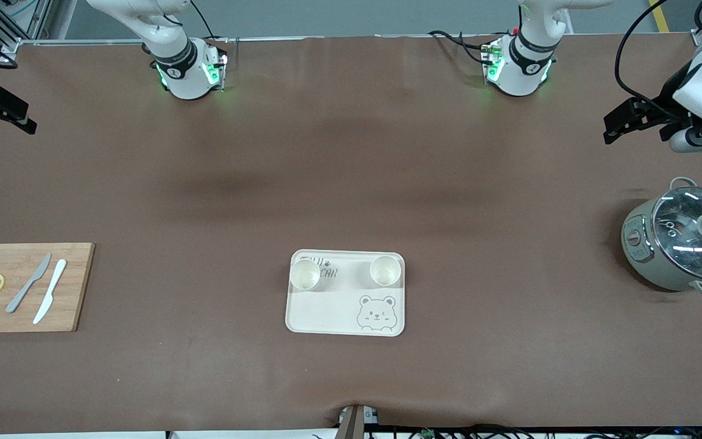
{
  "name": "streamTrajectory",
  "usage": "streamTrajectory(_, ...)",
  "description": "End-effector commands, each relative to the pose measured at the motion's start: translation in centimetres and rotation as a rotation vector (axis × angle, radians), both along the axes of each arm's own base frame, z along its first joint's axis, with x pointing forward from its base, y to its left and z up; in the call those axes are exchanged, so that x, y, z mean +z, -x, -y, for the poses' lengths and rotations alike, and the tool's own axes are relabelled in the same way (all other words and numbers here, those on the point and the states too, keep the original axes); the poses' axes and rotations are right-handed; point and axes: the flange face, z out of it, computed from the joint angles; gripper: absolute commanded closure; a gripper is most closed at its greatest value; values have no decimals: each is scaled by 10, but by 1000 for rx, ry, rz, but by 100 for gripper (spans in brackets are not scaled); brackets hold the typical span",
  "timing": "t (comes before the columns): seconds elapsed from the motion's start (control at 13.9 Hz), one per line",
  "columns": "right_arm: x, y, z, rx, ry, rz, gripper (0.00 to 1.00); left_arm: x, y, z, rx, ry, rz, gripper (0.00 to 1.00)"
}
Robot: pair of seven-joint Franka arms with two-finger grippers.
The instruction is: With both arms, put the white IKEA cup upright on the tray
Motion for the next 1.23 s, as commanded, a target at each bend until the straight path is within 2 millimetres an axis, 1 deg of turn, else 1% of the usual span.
streamTrajectory(0.0,2,-7,-1,21,29,-14,0,4,8,-2,-10,4,2,0)
streamTrajectory(0.29,3,-7,-2,21,30,-10,0,6,8,-3,-7,-1,6,0)
streamTrajectory(0.36,2,-7,-3,11,30,-11,0,3,3,-5,-5,-1,6,0)
streamTrajectory(0.43,2,-7,-3,11,30,-14,0,6,-1,-7,-1,1,14,0)
streamTrajectory(0.72,2,-7,-2,8,30,-11,0,8,0,-14,11,1,14,0)
streamTrajectory(1.08,2,-7,-2,9,27,-14,0,4,-1,-13,10,0,4,0)
streamTrajectory(1.15,1,-7,1,1,25,-14,0,5,-1,-13,10,0,6,0)
